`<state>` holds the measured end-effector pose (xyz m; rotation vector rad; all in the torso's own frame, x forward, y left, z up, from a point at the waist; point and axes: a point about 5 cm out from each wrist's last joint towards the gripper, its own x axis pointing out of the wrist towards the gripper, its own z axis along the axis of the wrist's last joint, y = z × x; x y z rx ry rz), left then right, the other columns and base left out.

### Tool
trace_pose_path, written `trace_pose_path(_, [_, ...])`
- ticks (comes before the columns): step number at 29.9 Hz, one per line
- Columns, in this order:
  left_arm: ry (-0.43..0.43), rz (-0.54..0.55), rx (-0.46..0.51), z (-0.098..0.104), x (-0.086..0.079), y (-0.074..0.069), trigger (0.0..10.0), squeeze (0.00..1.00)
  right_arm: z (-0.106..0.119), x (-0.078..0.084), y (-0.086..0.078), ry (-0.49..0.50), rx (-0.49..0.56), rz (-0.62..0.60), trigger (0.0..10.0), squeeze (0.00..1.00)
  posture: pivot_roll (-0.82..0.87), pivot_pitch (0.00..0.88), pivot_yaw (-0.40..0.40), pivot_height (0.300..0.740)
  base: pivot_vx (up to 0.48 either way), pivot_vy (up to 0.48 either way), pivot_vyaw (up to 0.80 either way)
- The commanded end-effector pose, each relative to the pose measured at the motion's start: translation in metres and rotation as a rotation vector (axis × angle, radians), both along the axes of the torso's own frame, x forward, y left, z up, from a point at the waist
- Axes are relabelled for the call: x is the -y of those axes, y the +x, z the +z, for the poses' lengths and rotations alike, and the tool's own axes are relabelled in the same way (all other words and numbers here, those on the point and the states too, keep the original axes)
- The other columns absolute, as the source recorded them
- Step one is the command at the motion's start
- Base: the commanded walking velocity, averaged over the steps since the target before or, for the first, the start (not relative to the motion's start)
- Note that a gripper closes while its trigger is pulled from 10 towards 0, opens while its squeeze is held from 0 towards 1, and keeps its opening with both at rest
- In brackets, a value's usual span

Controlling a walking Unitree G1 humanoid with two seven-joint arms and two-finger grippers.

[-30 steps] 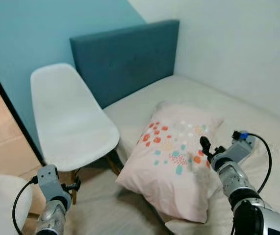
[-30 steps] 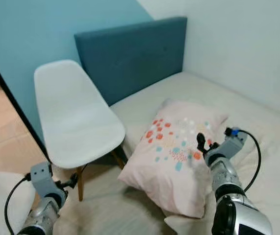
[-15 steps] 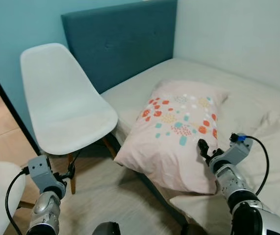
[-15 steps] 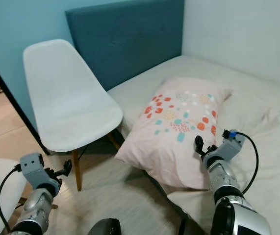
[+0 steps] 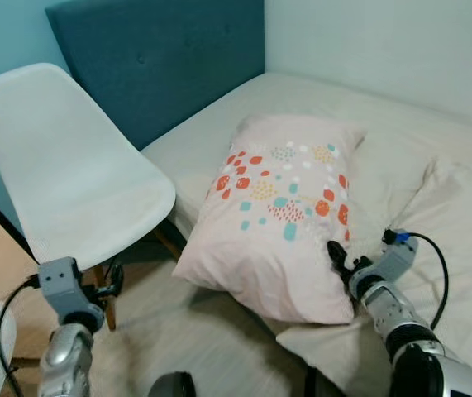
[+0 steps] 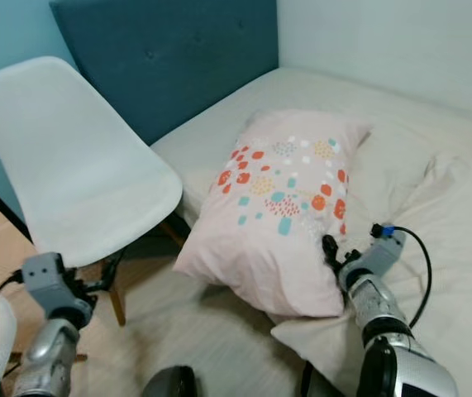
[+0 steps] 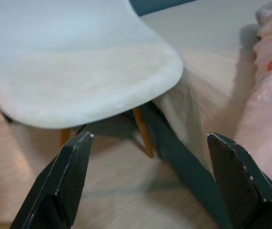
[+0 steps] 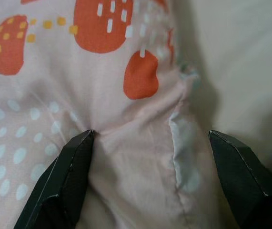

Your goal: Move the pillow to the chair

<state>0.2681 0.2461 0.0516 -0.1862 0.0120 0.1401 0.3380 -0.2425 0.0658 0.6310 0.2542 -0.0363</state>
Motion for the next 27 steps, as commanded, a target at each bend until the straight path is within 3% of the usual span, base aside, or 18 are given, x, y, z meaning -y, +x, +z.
trace_pose_path(1, [0.008, 0.0, -0.009, 0.001, -0.002, -0.004, 10.0, 0.0, 0.001, -0.014, 0.004, 0.048, 0.026, 0.072, 10.0, 0.0, 0.21, 0.173, 0.111, 0.581, 0.0, 0.0, 0.0])
trace_pose_path(4, [0.02, -0.008, 0.003, 0.006, -0.002, -0.006, 10.0, 0.0, 0.006, -0.02, 0.007, 0.072, 0.047, 0.139, 10.0, 0.0, 0.22, 0.197, 0.115, 0.581, 0.0, 0.0, 0.0])
trace_pose_path(6, [0.025, -0.016, 0.017, 0.014, -0.002, -0.007, 10.0, 0.0, 0.005, -0.029, 0.008, 0.067, 0.007, 0.222, 10.0, 0.0, 0.22, 0.205, 0.117, 0.581, 0.0, 0.0, 0.0])
trace_pose_path(8, [0.025, -0.016, 0.017, 0.014, -0.002, -0.007, 10.0, 0.0, 0.005, -0.029, 0.008, 0.067, 0.007, 0.222, 10.0, 0.0, 0.22, 0.205, 0.117, 0.581, 0.0, 0.0, 0.0])
trace_pose_path(12, [0.034, -0.024, 0.019, 0.021, -0.001, -0.012, 10.0, 0.0, 0.006, -0.045, 0.012, 0.105, -0.011, 0.285, 10.0, 0.0, 0.23, 0.204, 0.122, 0.581, 0.0, 0.0, 0.0])
trace_pose_path(13, [0.032, -0.025, 0.012, 0.022, -0.001, -0.016, 10.0, 0.0, 0.007, -0.064, 0.015, 0.091, -0.023, 0.359, 10.0, 0.0, 0.24, 0.201, 0.122, 0.581, 0.0, 0.0, 0.0])
trace_pose_path(15, [0.032, -0.025, 0.012, 0.022, -0.001, -0.016, 10.0, 0.0, 0.007, -0.064, 0.015, 0.091, -0.023, 0.359, 10.0, 0.0, 0.24, 0.201, 0.122, 0.581, 0.0, 0.0, 0.0])
trace_pose_path(16, [0.032, -0.026, 0.009, 0.022, 0.0, -0.016, 10.0, 0.0, 0.007, -0.072, 0.016, 0.075, -0.037, 0.371, 8.0, 0.0, 0.24, 0.194, 0.12, 0.581, 0.0, 0.0, 0.0])
trace_pose_path(17, [0.031, -0.026, 0.005, 0.023, 0.0, -0.016, 10.0, 0.0, 0.006, -0.077, 0.017, 0.066, -0.047, 0.377, 8.0, 0.0, 0.24, 0.193, 0.119, 0.581, 0.0, 0.0, 0.0])
trace_pose_path(18, [0.029, -0.028, 0.007, 0.024, 0.002, -0.015, 10.0, 0.0, 0.009, -0.084, 0.019, 0.099, -0.025, 0.381, 0.0, 0.0, 0.24, 0.185, 0.117, 0.581, 0.0, 0.0, 0.0])
trace_pose_path(22, [0.019, -0.032, 0.016, 0.027, 0.006, -0.013, 10.0, 0.0, 0.017, -0.099, 0.022, 0.168, 0.041, 0.416, 0.0, 0.0, 0.25, 0.175, 0.109, 0.581, 0.0, 0.0, 0.0])
trace_pose_path(27, [0.008, -0.028, 0.019, 0.033, 0.008, -0.011, 10.0, 0.0, 0.016, -0.112, 0.021, 0.174, 0.05, 0.48, 0.0, 0.0, 0.25, 0.169, 0.105, 0.581, 0.0, 0.0, 0.0])
